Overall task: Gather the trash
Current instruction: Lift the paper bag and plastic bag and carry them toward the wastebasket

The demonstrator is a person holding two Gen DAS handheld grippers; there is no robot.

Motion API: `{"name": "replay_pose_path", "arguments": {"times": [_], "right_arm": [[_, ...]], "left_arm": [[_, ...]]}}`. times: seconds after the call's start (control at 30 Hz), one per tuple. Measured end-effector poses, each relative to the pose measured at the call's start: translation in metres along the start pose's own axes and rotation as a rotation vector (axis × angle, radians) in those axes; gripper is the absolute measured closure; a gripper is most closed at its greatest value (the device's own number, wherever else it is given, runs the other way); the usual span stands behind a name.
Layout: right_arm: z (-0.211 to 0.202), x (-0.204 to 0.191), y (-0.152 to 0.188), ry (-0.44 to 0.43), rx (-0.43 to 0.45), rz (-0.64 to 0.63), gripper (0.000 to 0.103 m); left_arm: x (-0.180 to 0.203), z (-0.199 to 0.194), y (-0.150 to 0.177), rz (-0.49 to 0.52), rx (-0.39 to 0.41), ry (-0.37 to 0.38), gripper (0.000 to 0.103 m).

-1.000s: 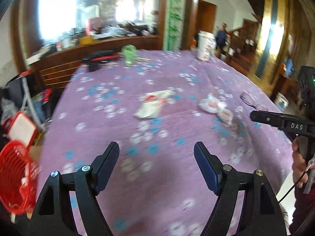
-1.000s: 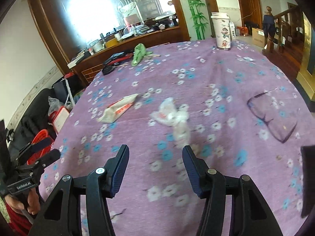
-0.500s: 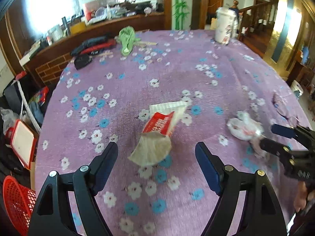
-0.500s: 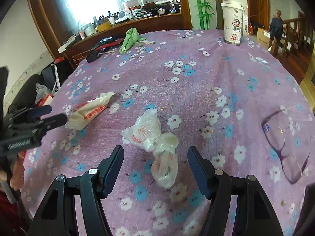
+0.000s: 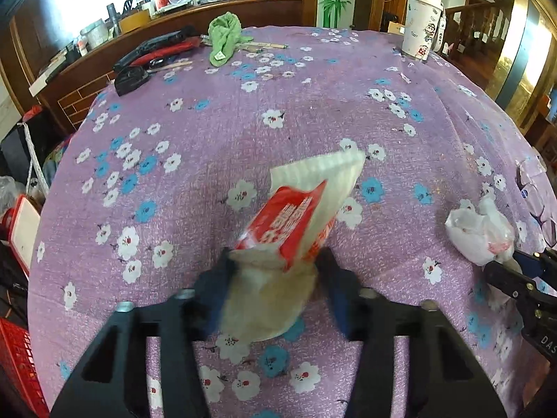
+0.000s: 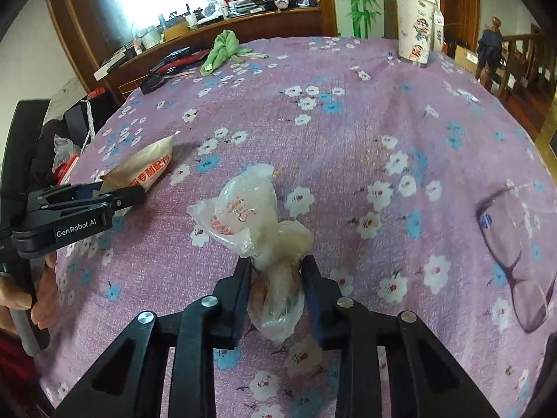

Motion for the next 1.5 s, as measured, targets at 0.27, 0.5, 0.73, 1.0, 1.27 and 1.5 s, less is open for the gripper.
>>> {"name": "replay_pose_path", "arguments": {"times": [0.27, 0.5, 0.73, 1.0, 1.27, 1.5], "right_arm": [[-0.043, -0.013, 0.011, -0.055, 0.039, 0.03, 0.072], [-0.082, -0.049, 0.038, -0.093, 0.097, 0.006, 0.072], [-0.104, -0.073, 0.065, -0.091, 0.115, -0.028, 0.072], [-0.135, -0.077, 0.094, -0.028, 0.161, -0.057, 0.072], [-0.144, -0.082, 0.103, -0.004, 0.174, -0.084, 0.072], [-0.144, -0.092, 0.095, 0.01, 0.188, -0.11, 0.072]], "left_arm": [[0.009, -0.044, 0.021, 0.04, 0.107, -0.007, 0.06], [0.02, -0.099, 0.062, 0.06, 0.197, 0.002, 0.059], [0.01, -0.146, 0.097, 0.054, 0.267, -0.007, 0.059], [-0.007, -0.174, 0.138, -0.001, 0.311, -0.011, 0.059], [-0.012, -0.186, 0.166, -0.028, 0.329, -0.01, 0.059], [-0.01, -0.185, 0.164, -0.012, 0.324, -0.014, 0.059]]}}
Point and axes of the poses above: each gripper's, at about its wrist camera, not at the fingertips, and z roughly the way its jaws point, x to its right, y to its underside, the point moved 5 cm from there along z, roughly the way its jaws point, and after that the axes turned 13 degrees about y, right-handed, at the moved point
